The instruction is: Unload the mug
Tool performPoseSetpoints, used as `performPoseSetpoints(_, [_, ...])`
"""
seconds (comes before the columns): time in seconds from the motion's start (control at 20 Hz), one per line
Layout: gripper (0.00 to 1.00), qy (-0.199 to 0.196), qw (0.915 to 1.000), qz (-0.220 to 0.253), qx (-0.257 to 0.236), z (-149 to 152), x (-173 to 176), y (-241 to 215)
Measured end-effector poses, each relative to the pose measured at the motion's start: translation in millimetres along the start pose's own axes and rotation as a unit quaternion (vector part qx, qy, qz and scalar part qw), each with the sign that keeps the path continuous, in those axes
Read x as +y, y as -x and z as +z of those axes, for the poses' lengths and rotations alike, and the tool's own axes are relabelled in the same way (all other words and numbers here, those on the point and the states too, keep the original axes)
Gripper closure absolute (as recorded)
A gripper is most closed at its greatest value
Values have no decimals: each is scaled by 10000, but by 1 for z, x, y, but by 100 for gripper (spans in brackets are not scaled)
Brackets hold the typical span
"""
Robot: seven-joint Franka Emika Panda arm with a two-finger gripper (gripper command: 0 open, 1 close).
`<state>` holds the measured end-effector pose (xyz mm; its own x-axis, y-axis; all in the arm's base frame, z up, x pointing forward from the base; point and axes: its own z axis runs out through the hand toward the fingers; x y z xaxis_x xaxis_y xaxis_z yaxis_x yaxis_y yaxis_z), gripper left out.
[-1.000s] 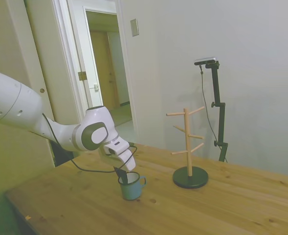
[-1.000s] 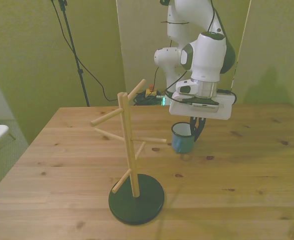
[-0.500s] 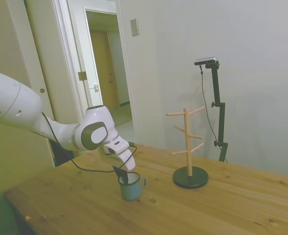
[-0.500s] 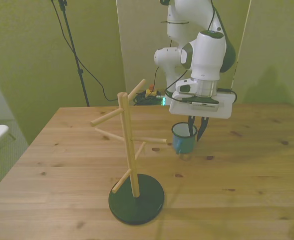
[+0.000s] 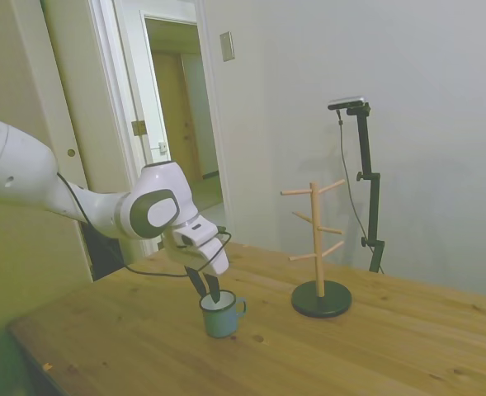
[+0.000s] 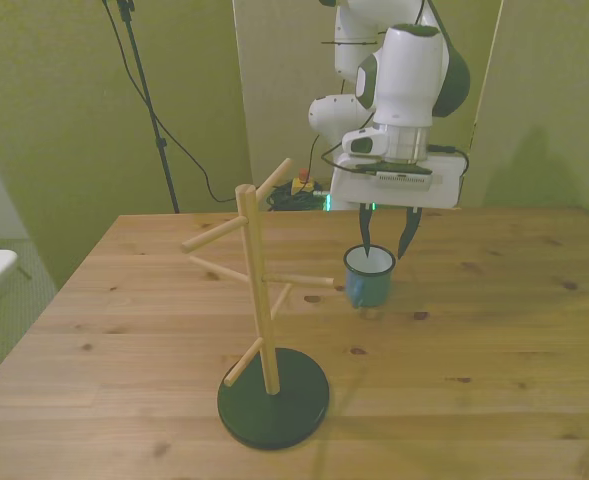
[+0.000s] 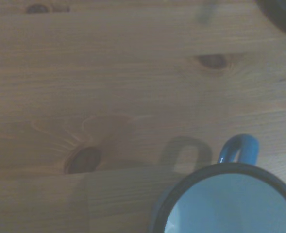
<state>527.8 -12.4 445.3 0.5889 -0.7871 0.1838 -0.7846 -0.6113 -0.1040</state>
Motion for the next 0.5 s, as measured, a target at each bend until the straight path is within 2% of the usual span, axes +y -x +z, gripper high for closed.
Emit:
performPoseSetpoints(0.3, [0, -275, 9995, -25, -135, -64, -8, -36])
performPoseSetpoints(0.5, [0, -240, 9982, -300, -459, -70, -16, -60])
